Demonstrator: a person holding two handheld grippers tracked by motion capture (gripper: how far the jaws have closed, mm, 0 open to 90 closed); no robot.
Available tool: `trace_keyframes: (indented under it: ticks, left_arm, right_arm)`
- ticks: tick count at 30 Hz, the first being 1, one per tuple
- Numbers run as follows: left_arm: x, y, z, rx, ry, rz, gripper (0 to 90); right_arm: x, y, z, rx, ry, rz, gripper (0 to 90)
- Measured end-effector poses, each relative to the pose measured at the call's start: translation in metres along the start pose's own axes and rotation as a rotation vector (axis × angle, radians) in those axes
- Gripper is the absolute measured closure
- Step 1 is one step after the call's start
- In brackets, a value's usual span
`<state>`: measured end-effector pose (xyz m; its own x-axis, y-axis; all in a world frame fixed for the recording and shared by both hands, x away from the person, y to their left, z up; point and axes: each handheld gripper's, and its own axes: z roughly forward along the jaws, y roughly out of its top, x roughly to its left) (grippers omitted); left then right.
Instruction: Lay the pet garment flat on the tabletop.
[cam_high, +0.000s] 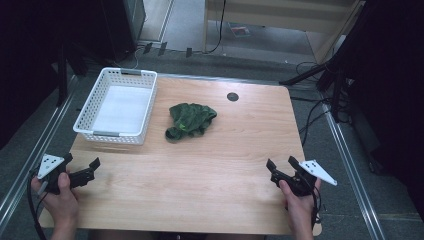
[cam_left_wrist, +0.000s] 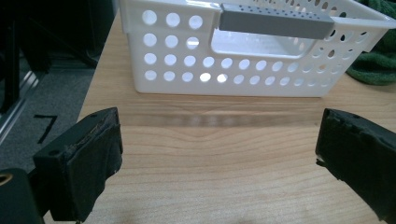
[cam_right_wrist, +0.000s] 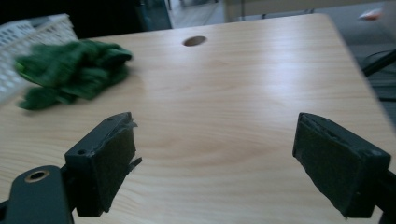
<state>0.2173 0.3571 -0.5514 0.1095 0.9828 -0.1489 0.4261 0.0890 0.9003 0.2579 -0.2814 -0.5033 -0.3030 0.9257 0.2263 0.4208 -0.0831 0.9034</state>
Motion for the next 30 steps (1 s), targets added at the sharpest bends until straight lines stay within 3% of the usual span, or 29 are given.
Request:
trace_keyframes:
  ticks: [4,6,7,11,15,16,18,25,26,30]
  left_arm:
    - [0.0,0.0,0.0,0.012,-0.011,0.013,1.1]
    - [-0.001,0.001,0.002,0.022,-0.015,0.022,1.1]
    - [-0.002,0.001,0.002,0.026,-0.031,0.031,1.1]
    - [-0.004,0.001,0.003,0.038,-0.036,0.044,1.1]
    - [-0.005,0.001,0.005,0.053,-0.045,0.054,1.1]
    - [-0.004,0.002,0.004,0.057,-0.051,0.051,1.1]
    - [-0.003,0.002,0.004,0.053,-0.053,0.04,1.1]
    - [0.0,0.002,0.005,0.054,-0.065,0.019,1.1]
    - [0.0,0.002,0.005,0.057,-0.065,0.02,1.1]
    - [0.0,0.002,0.005,0.056,-0.067,0.014,1.1]
  right_arm:
    - [0.017,0.018,0.006,0.027,0.013,-0.004,13.0]
    - [0.03,0.031,0.012,0.014,0.058,-0.002,13.0]
    - [0.045,0.042,0.021,0.003,0.094,-0.019,13.0]
    - [0.061,0.052,0.033,-0.004,0.127,-0.035,13.0]
    - [0.09,0.062,0.061,0.022,0.167,-0.077,13.0]
    - [0.106,0.064,0.075,0.039,0.173,-0.114,13.4]
    - [0.112,0.065,0.081,0.043,0.177,-0.127,13.5]
    - [0.159,0.073,0.133,0.104,0.216,-0.186,13.9]
    - [0.169,0.074,0.147,0.119,0.211,-0.199,13.9]
    - [0.18,0.074,0.167,0.149,0.213,-0.216,13.9]
